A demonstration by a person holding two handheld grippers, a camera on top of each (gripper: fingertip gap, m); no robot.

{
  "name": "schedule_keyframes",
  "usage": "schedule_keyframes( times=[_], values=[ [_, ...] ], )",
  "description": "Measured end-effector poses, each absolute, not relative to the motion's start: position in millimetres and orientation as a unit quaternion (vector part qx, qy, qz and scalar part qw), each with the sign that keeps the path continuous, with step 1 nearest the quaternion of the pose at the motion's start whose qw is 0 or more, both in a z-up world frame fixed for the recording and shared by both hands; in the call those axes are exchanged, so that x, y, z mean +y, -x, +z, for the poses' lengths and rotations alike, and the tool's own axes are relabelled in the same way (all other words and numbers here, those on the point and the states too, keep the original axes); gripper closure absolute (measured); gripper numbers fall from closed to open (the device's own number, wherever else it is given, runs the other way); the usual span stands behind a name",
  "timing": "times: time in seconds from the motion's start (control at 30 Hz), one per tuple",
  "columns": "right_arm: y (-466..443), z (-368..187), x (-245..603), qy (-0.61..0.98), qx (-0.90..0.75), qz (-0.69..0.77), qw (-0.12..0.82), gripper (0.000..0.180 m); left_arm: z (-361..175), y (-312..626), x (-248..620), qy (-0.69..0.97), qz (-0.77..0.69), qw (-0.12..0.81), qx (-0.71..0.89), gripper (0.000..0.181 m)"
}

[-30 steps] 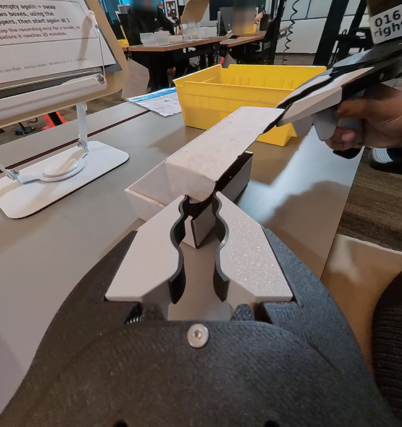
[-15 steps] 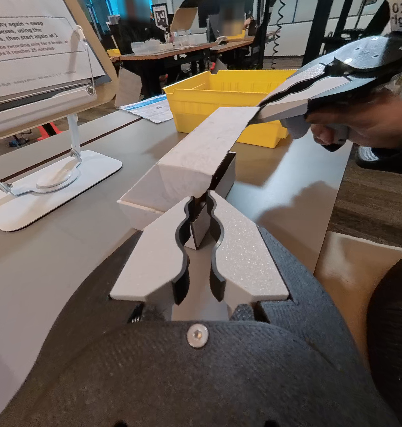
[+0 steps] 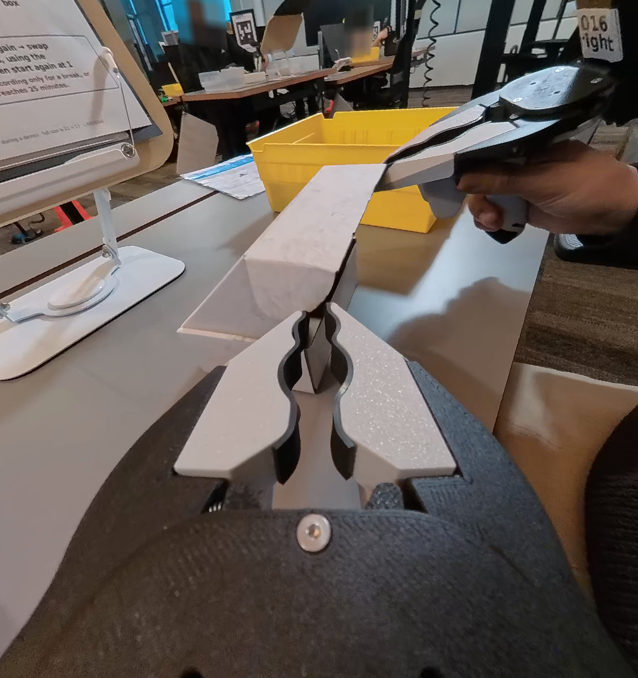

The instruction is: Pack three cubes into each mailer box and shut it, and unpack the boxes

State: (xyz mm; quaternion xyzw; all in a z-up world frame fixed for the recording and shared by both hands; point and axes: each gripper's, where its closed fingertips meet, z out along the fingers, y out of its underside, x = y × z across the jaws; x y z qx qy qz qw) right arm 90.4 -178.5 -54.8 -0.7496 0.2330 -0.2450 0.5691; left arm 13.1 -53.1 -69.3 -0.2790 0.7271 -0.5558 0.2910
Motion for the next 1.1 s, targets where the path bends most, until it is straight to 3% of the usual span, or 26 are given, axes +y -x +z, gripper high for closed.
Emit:
schedule_keyframes(
  times=[0.33,0.63,0.8,0.97,1.1],
  values=[
    [-99.3,-56.7,-177.4,0.745,0.237,-0.254,0.569,0.178,-75.9,-14.6,-54.9,0.272,-0.535,0.309,0.738,0.166],
    [-98.6,-53.8,-184.6,0.743,0.248,-0.250,0.569,0.178,-81.4,-38.1,-23.5,0.336,-0.482,0.378,0.715,0.118],
    [-98.9,-53.0,-188.0,0.739,0.256,-0.251,0.570,0.172,-62.1,-32.5,-31.5,0.310,-0.519,0.398,0.690,0.132],
    [-96.7,-45.6,-189.0,0.744,0.225,-0.307,0.549,0.138,-67.0,-30.7,-41.7,0.302,-0.514,0.393,0.701,0.138],
    [-79.7,-39.1,-171.9,0.762,0.127,-0.398,0.494,0.128,-68.2,-28.9,-47.3,0.296,-0.513,0.390,0.705,0.139]
  ],
)
